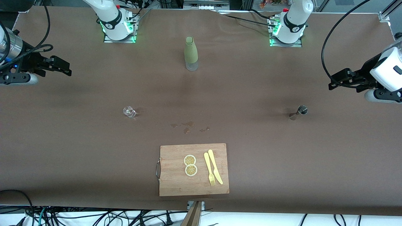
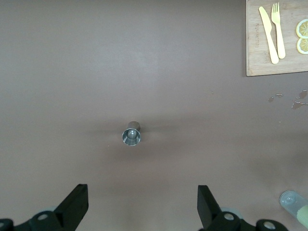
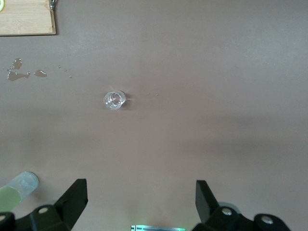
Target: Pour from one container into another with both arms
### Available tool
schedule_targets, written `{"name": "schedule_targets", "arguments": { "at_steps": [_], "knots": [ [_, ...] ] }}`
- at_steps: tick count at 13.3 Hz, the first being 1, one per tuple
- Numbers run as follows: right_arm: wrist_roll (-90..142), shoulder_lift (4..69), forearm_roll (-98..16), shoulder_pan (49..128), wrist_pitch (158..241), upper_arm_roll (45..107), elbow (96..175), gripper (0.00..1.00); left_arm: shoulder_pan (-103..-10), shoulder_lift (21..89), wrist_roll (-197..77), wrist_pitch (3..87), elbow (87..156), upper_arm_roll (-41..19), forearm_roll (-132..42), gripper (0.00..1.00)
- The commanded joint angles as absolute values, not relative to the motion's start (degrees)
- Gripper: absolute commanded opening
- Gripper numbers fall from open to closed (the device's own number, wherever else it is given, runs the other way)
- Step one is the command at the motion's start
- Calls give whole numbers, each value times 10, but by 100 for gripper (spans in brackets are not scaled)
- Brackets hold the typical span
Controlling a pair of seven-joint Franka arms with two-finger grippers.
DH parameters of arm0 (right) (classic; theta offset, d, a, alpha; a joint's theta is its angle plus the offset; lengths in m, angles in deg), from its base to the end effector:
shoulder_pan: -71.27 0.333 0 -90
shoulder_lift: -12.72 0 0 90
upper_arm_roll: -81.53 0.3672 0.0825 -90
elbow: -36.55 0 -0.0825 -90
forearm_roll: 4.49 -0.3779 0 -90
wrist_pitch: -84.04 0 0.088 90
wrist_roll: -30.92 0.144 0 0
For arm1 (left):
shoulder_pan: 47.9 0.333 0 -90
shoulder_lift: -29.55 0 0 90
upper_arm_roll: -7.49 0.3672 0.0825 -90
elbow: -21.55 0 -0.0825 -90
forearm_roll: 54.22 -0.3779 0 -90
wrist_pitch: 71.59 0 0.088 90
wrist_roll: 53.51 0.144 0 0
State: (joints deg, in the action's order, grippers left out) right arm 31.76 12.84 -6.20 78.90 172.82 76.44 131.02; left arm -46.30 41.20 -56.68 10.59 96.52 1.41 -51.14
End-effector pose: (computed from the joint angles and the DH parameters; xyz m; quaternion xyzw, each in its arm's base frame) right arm 0.5388 0.0283 0.5999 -0.9985 -0.0144 0.0511 0.0133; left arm 0.6017 -0.0478 0.6312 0.9985 -0.0134 -0.0405 0.0348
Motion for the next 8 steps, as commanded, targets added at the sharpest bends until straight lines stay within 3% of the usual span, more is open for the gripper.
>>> {"name": "schedule_targets", "arguments": {
  "at_steps": [1,8],
  "knots": [
    [318,125,-69,789,1718,763,1302,100,-462,409,-556,102,968,12,-527,100],
    [316,132,-65,790,1725,760,1294,100,-458,409,-554,99,971,13,-519,100]
  ]
}}
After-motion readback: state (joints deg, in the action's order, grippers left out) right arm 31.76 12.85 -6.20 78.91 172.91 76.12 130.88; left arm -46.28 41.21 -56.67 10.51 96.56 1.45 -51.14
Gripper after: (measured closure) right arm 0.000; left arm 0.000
